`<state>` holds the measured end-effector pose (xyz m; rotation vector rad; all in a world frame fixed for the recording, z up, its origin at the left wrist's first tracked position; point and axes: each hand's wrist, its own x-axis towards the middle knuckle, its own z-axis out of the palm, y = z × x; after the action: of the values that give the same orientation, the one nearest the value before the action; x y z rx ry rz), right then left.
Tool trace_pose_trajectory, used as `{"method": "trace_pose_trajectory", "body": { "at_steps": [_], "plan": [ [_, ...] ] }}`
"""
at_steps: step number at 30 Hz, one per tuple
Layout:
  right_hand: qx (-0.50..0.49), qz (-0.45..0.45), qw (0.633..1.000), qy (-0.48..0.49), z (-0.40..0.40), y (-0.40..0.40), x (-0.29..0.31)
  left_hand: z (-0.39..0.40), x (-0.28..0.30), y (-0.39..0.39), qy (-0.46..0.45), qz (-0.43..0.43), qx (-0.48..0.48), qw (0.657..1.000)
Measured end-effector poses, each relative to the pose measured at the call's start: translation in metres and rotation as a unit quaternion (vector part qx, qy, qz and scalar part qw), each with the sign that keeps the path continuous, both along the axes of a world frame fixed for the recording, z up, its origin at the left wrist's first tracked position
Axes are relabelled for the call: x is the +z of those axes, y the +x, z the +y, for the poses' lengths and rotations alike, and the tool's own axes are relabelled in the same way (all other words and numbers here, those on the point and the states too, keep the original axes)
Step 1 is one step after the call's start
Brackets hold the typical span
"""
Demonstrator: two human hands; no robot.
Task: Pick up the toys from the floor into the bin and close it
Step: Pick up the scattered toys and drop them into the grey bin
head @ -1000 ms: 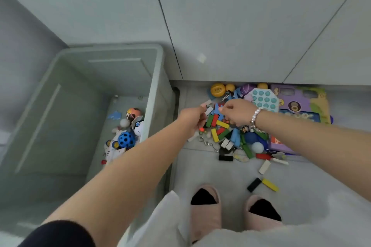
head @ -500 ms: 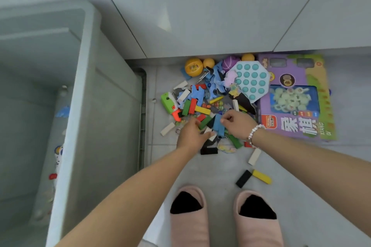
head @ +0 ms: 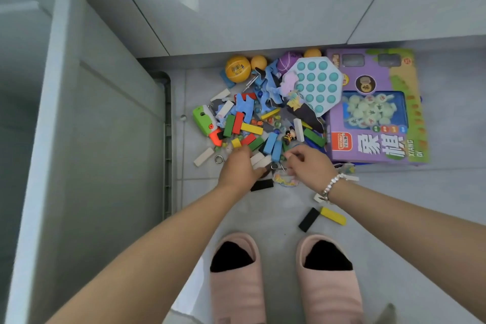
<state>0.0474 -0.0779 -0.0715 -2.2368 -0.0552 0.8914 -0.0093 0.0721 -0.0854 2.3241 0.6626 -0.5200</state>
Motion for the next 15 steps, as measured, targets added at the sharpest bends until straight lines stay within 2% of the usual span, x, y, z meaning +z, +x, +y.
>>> {"method": "trace_pose_trajectory", "body": {
  "at_steps": [3,5,6,8,11,13,15],
  "plan": [
    [-0.041,0.030,0.998,0.028,-0.004,-0.005,0.002,0.013,0.005,-0.004,-0.019,0.000,-0.003,1.000],
    [-0.092,0.103,0.988,0.070,-0.003,-0.007,0.007,0.015,0.012,-0.005,-0.058,0.001,0.000,0.998],
    [-0.127,0.164,0.972,0.107,-0.001,-0.008,0.010,0.013,0.017,-0.003,-0.090,0.002,0.009,0.996],
    [-0.195,0.281,0.919,0.197,0.001,-0.008,0.014,0.003,0.026,0.003,-0.160,0.003,0.012,0.987],
    [-0.288,0.355,0.839,0.295,0.001,-0.003,0.013,-0.013,0.036,0.014,-0.196,-0.006,-0.021,0.980],
    [-0.317,0.357,0.827,0.297,-0.001,0.003,0.012,-0.017,0.039,0.020,-0.205,-0.036,0.016,0.978],
    [-0.310,0.358,0.836,0.279,-0.003,0.007,0.013,-0.018,0.041,0.024,-0.198,-0.069,0.054,0.976]
  ]
}}
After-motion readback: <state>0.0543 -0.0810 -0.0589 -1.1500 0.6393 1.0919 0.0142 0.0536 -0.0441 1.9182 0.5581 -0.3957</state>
